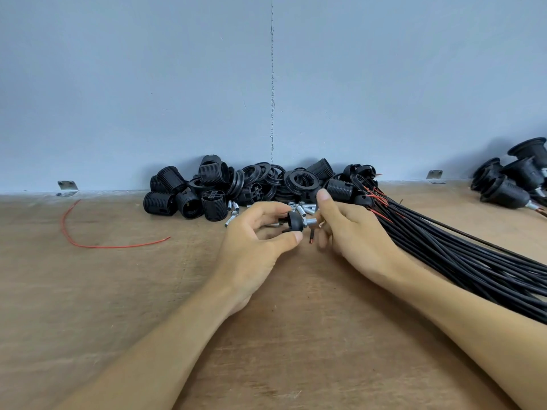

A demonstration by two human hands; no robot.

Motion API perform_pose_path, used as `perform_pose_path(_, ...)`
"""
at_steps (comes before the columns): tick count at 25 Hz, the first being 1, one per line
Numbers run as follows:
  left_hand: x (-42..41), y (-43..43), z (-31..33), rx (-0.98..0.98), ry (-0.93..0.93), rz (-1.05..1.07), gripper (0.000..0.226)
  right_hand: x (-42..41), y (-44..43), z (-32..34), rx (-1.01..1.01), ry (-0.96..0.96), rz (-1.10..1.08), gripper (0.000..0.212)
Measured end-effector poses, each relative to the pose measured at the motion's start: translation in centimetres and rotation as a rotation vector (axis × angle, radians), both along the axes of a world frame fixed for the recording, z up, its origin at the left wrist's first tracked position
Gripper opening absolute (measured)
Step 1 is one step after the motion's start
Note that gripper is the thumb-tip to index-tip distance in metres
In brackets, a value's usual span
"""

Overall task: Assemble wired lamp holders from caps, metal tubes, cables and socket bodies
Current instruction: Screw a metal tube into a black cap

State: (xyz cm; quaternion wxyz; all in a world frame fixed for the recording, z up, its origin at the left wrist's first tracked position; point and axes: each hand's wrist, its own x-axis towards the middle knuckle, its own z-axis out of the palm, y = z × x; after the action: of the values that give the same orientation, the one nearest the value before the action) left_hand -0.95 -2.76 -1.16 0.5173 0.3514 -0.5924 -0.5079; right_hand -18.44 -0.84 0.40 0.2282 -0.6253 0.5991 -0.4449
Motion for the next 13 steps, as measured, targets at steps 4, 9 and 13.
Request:
perform_pose_path(4, 0.14, -0.05, 0.07, 0.033, 0.035, -0.04, 0.04, -0.24, -0.1, -0.16, -0.009, 0.024, 0.109, 0.037)
perform_pose_path(9, 0.15, -0.13, -0.04, 0.058, 0.034, -0.059, 0.04, -0.49, -0.01, -0.07, 0.005, -0.006, 0.075, 0.034)
perform_pose_path(13, 0.18, -0.12, -0.09, 0.07, 0.022, -0.075, 0.039, -0.38, -0.11, -0.11, -0.01, 0.112, 0.043, 0.048)
